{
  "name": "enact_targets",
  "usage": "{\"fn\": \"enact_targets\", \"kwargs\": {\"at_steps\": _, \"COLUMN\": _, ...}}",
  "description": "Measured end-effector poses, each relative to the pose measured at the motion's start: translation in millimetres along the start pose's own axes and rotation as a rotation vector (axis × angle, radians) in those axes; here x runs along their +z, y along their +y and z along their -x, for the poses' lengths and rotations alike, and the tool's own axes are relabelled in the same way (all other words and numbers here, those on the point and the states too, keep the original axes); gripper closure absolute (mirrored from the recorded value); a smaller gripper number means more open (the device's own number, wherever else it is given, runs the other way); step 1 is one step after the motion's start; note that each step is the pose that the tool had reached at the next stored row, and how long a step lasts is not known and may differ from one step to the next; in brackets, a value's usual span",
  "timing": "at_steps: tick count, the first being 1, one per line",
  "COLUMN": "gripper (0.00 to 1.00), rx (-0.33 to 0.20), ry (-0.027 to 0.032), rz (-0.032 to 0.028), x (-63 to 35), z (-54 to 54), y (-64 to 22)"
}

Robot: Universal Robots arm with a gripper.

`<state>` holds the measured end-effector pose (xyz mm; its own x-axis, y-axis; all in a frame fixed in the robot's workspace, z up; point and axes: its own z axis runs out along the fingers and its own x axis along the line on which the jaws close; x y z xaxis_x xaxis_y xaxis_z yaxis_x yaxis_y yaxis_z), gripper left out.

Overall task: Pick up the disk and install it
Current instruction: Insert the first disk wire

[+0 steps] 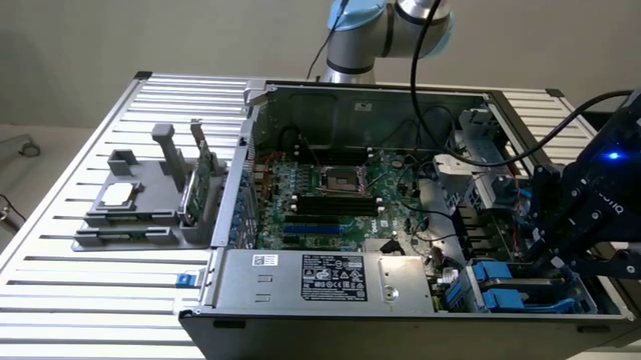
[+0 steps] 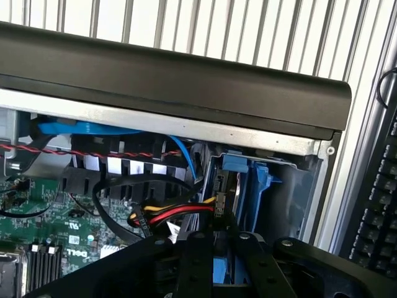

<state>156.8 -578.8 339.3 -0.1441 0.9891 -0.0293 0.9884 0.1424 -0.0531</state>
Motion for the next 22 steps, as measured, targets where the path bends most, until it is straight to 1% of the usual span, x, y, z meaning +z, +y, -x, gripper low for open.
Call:
{"fn": "enact_targets", "kwargs": {"at_steps": 1, "gripper": 0.82, "rx": 0.000, "ry": 0.0006, "rz": 0.0059, "x": -0.5, "z": -0.3, "y": -0.1}}
{"fn": "enact_targets", "kwargs": {"at_steps": 2, "gripper": 0.82, "rx": 0.000, "ry": 0.0005, "rz": 0.0131, "x": -0.9, "z": -0.6, "y": -0.2}}
{"fn": "enact_targets", "kwargs": {"at_steps": 3, "gripper": 0.82, "rx": 0.001, "ry": 0.0003, "rz": 0.0218, "x": -1.0, "z": -0.8, "y": -0.4}}
{"fn": "enact_targets", "kwargs": {"at_steps": 4, "gripper": 0.82, "rx": 0.001, "ry": -0.0004, "rz": 0.0328, "x": -1.1, "z": -0.9, "y": -0.7}}
{"fn": "enact_targets", "kwargs": {"at_steps": 5, "gripper": 0.82, "rx": 0.001, "ry": -0.0014, "rz": 0.0445, "x": -1.0, "z": -0.9, "y": -1.0}}
{"fn": "enact_targets", "kwargs": {"at_steps": 6, "gripper": 0.82, "rx": 0.002, "ry": -0.0031, "rz": 0.0585, "x": -0.9, "z": -1.0, "y": -1.6}}
{"fn": "enact_targets", "kwargs": {"at_steps": 8, "gripper": 0.82, "rx": 0.003, "ry": -0.0084, "rz": 0.0938, "x": -0.9, "z": -1.3, "y": -3.3}}
{"fn": "enact_targets", "kwargs": {"at_steps": 9, "gripper": 0.82, "rx": 0.003, "ry": -0.0104, "rz": 0.1081, "x": -0.8, "z": -1.4, "y": -4.5}}
{"fn": "enact_targets", "kwargs": {"at_steps": 10, "gripper": 0.82, "rx": 0.004, "ry": -0.0118, "rz": 0.1178, "x": -0.8, "z": -1.6, "y": -5.7}}
{"fn": "enact_targets", "kwargs": {"at_steps": 11, "gripper": 0.82, "rx": 0.004, "ry": -0.0128, "rz": 0.1254, "x": -0.7, "z": -1.8, "y": -6.9}}
{"fn": "enact_targets", "kwargs": {"at_steps": 12, "gripper": 0.82, "rx": 0.004, "ry": -0.0137, "rz": 0.1315, "x": -0.6, "z": -1.9, "y": -8.2}}
{"fn": "enact_targets", "kwargs": {"at_steps": 13, "gripper": 0.82, "rx": 0.005, "ry": -0.0144, "rz": 0.1361, "x": -0.6, "z": -1.9, "y": -9.6}}
{"fn": "enact_targets", "kwargs": {"at_steps": 15, "gripper": 0.82, "rx": 0.005, "ry": -0.0158, "rz": 0.1430, "x": -0.5, "z": -2.1, "y": -12.3}}
{"fn": "enact_targets", "kwargs": {"at_steps": 16, "gripper": 0.82, "rx": 0.005, "ry": -0.0163, "rz": 0.1451, "x": -0.3, "z": -2.2, "y": -13.4}}
{"fn": "enact_targets", "kwargs": {"at_steps": 20, "gripper": 0.82, "rx": 0.005, "ry": -0.0176, "rz": 0.1495, "x": -0.2, "z": -2.7, "y": -17.8}}
{"fn": "enact_targets", "kwargs": {"at_steps": 22, "gripper": 0.82, "rx": 0.005, "ry": -0.0176, "rz": 0.1497, "x": -0.1, "z": -2.7, "y": -17.9}}
